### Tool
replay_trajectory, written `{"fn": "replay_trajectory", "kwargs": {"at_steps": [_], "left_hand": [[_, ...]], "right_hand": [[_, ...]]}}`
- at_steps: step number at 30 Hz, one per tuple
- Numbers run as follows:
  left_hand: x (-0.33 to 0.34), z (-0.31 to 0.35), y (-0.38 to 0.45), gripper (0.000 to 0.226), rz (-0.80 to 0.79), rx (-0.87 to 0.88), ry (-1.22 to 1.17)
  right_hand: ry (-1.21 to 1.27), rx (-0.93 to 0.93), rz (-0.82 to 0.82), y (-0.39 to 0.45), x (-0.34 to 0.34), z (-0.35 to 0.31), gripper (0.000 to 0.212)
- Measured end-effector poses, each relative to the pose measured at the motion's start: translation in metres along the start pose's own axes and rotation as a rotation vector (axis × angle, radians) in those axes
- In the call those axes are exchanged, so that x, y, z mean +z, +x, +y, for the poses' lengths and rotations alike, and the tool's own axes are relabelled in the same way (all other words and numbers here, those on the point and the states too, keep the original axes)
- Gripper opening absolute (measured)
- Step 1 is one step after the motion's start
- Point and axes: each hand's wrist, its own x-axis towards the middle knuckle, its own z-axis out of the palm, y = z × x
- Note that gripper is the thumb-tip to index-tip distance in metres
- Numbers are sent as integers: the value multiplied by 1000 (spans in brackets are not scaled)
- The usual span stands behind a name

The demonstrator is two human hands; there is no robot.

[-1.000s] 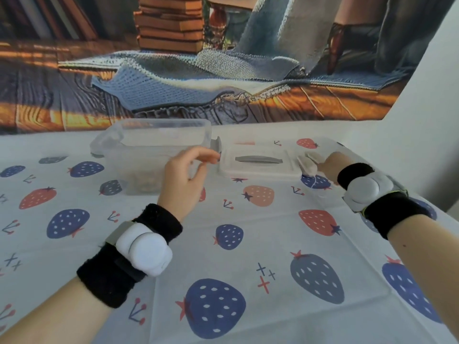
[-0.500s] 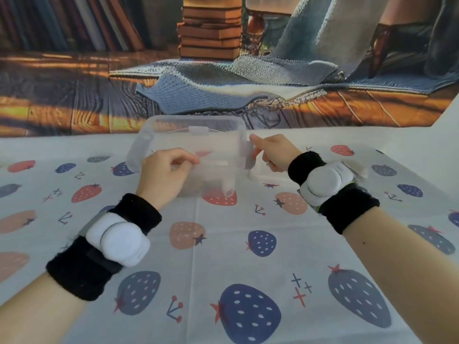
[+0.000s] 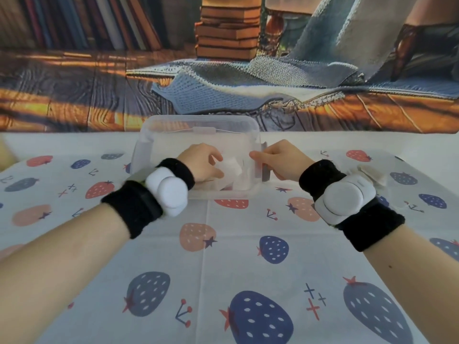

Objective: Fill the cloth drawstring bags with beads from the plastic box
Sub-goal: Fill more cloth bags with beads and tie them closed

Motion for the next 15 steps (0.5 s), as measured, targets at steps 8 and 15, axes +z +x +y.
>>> {"fn": "replay_trajectory", "kwargs": {"at_steps": [8, 15], "left_hand": [[11, 8, 19, 47, -67, -158, 248], [1, -3, 19, 15, 115, -118, 92]], "right_hand": [[14, -19, -16, -2, 0, 3, 46], [41, -8, 73, 9, 4, 7, 46]]}}
